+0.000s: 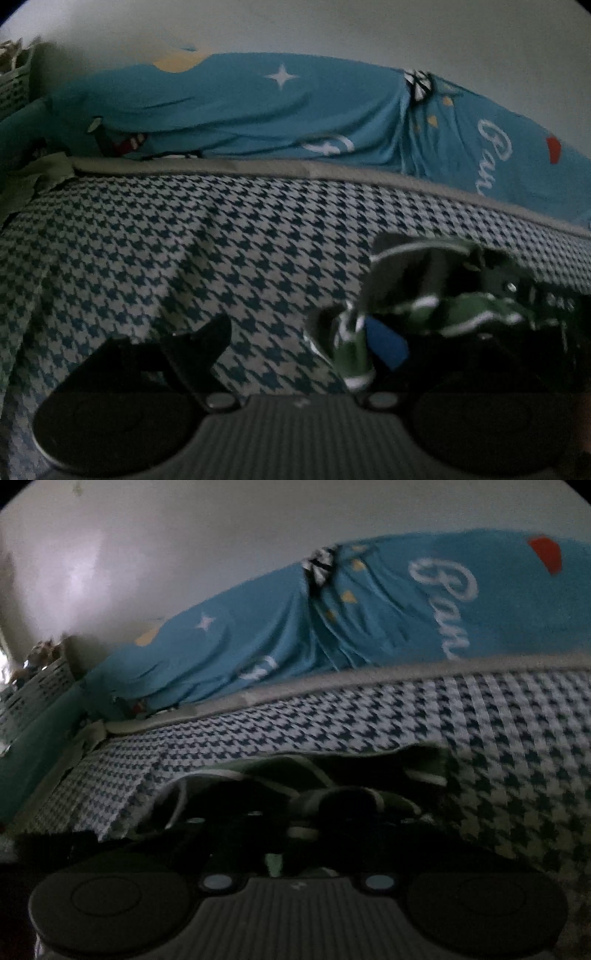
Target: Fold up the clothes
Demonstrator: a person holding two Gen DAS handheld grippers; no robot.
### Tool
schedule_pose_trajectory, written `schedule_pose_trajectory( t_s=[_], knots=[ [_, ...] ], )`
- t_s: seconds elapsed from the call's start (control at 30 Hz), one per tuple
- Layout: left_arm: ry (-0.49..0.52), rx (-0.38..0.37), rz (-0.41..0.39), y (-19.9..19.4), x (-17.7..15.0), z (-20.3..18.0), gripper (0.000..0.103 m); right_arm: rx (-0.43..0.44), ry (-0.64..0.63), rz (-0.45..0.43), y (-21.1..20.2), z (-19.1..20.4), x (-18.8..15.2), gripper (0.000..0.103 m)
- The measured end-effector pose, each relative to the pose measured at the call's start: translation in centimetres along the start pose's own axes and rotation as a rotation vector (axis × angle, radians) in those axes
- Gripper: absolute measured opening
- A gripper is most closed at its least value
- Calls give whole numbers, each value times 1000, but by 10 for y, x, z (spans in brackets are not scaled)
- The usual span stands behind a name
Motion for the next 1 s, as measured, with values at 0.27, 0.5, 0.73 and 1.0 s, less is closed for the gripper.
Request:
schedule_pose_trajectory(
  t_s=[0.27, 0.5, 0.73, 1.0],
  knots=[
    [-86, 46, -78, -22, 21, 34, 86, 155, -150, -59, -47, 61, 2, 14],
    [-129, 32, -107, -36, 27, 45, 89, 270, -367, 0, -80, 116, -44, 14],
    [-115, -30, -83, -41, 13, 29, 90, 302, -510, 123, -84, 136, -103, 16],
    [-66, -86, 16, -36, -30, 4, 91, 293, -470, 135, -99, 124, -112, 21]
  ],
)
Point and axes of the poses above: each gripper's, at about its wrist camera, not at the fingertips, and y roughly the way its jaws point, z to its left, x to its top, the point moved 9 cm from there along y, roughly the way its jaws point, and after that the axes turned 2 degrees about y, right-handed, at the moved point
